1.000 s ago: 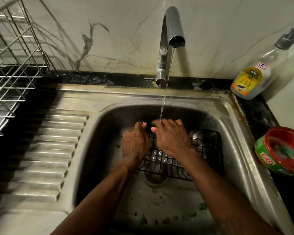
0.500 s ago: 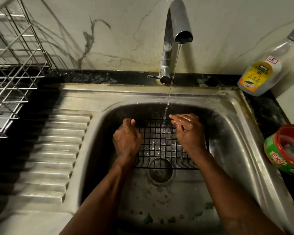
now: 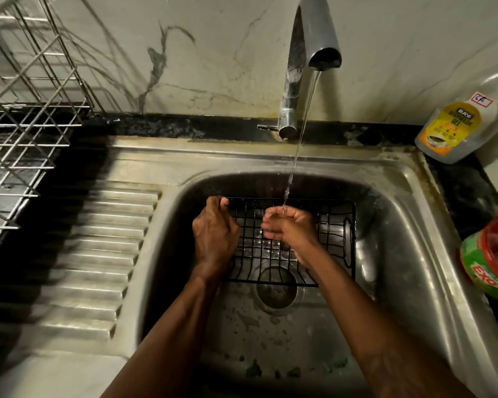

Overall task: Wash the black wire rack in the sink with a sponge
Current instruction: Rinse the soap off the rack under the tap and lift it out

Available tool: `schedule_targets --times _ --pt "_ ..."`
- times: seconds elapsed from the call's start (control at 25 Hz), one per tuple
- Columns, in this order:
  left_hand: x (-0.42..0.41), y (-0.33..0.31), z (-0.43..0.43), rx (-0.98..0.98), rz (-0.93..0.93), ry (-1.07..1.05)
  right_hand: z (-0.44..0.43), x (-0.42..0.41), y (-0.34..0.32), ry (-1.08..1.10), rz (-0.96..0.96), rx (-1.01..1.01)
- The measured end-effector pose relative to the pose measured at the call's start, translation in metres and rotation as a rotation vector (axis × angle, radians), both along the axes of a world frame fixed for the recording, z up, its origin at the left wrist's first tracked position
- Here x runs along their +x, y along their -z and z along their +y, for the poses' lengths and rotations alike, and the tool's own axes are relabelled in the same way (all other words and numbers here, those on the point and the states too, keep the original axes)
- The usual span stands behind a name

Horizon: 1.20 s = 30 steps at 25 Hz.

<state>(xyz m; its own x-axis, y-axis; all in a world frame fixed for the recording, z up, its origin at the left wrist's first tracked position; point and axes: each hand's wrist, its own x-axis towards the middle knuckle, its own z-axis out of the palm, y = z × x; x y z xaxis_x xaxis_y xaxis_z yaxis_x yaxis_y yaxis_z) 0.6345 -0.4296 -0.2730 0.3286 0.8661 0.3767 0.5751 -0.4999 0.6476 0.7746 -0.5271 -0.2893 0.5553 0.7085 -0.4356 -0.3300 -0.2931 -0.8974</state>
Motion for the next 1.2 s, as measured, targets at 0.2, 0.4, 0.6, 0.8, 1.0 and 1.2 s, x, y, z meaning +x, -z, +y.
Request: schedule_targets --times 0.2,0.4,0.6,0.8,1.0,1.2 --pt "-0.001 -0.004 -0.004 0.038 -0.024 0.005 -0.022 0.000 0.003 -0.527 0.033 -0.252" --pt "-0.003 -0.006 -0.005 0.031 -0.042 0.014 -0.005 0.018 -0.010 0.181 0.008 0.078" --pt "-0.009 -0.004 -0.001 0.037 -0.019 -0.001 -0.011 -0.017 0.003 -0.259 0.017 -0.099" --pt "-0.015 -0.005 0.004 0.038 -0.004 -0.028 -0.010 -0.002 -0.006 -0.256 -0.040 -0.190" --pt "-0.020 -0.001 0.009 0.023 0.011 -0.037 -0.012 0.008 -0.018 0.158 -0.359 -0.137" --pt "-0.019 -0.005 0.008 0.029 0.030 -0.025 -0.025 0.007 -0.011 -0.430 -0.291 -0.687"
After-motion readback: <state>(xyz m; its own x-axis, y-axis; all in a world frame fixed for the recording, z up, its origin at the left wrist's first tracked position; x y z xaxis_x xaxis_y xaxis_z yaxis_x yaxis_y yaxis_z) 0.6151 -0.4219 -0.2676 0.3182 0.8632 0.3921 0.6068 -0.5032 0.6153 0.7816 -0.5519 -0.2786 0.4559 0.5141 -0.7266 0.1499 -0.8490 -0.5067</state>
